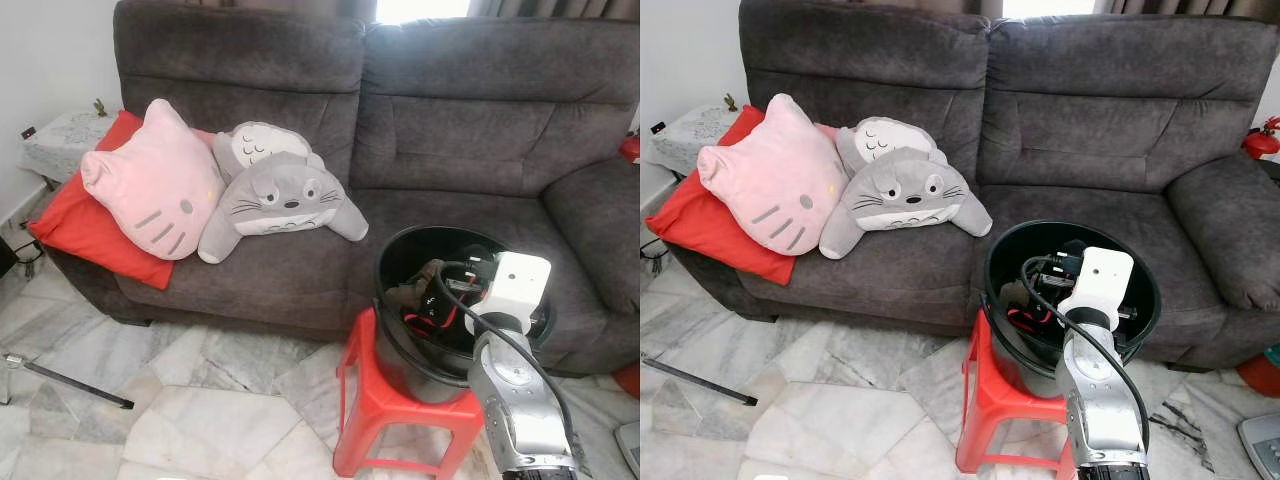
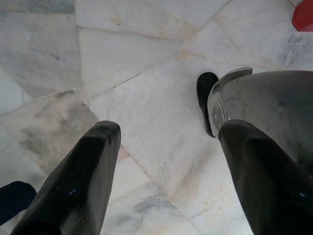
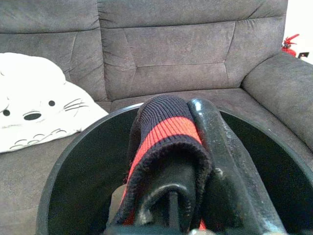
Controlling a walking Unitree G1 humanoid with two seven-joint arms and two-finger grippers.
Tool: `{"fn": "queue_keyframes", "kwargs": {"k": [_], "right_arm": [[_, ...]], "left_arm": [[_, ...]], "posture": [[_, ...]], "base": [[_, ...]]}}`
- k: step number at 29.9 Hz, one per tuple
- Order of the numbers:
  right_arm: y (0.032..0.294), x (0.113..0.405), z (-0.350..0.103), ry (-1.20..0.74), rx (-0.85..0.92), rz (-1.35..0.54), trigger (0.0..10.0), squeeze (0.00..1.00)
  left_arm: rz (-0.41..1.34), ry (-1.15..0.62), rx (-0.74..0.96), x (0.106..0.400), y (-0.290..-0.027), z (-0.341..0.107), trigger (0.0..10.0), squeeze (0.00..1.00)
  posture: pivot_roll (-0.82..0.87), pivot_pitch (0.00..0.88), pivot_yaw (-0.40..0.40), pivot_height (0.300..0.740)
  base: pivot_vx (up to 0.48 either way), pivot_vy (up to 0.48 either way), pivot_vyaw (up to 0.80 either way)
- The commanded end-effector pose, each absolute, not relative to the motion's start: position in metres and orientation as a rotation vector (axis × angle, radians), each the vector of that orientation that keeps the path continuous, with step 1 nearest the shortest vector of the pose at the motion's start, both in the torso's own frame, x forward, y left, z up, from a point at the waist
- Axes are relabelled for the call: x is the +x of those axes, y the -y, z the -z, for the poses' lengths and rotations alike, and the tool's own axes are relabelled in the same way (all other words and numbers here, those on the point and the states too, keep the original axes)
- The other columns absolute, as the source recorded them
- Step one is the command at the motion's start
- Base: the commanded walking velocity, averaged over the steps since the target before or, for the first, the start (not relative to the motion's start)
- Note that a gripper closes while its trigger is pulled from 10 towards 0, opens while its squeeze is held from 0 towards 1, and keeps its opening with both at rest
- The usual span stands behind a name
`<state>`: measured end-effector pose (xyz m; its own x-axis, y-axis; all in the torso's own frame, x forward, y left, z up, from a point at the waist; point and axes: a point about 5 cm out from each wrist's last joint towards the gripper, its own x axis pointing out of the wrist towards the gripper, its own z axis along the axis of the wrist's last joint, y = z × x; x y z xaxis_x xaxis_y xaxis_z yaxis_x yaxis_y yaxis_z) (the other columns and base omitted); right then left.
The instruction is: Hang hanger
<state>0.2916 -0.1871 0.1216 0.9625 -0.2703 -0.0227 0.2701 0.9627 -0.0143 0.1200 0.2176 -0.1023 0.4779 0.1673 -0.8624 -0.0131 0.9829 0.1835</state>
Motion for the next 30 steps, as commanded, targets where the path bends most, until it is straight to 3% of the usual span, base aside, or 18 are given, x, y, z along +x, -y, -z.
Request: {"fn": "queue_keyframes", "kwargs": {"k": [1, 9, 30], "right_arm": [[0.185, 0.294, -0.131, 0.010, -0.020, 0.268, 10.0, 0.00], [0.188, 0.293, -0.133, 0.016, -0.036, 0.273, 10.0, 0.00], [0.186, 0.299, -0.143, 0.051, -0.071, 0.260, 10.0, 0.00]], "left_arm": [[-0.109, -1.092, 0.168, 0.114, -0.221, 0.104, 10.0, 0.00], [-0.107, -1.090, 0.165, 0.113, -0.221, 0.104, 10.0, 0.00], [-0.123, -1.083, 0.135, 0.117, -0.218, 0.103, 10.0, 0.00]], "posture": [[-0.03, 0.000, 0.008, 0.740], [-0.04, 0.000, 0.006, 0.740], [-0.05, 0.000, -0.010, 0.740]], "base": [[0.000, 0.000, 0.00], [0.000, 0.000, 0.00], [-0.290, 0.000, 0.00]]}}
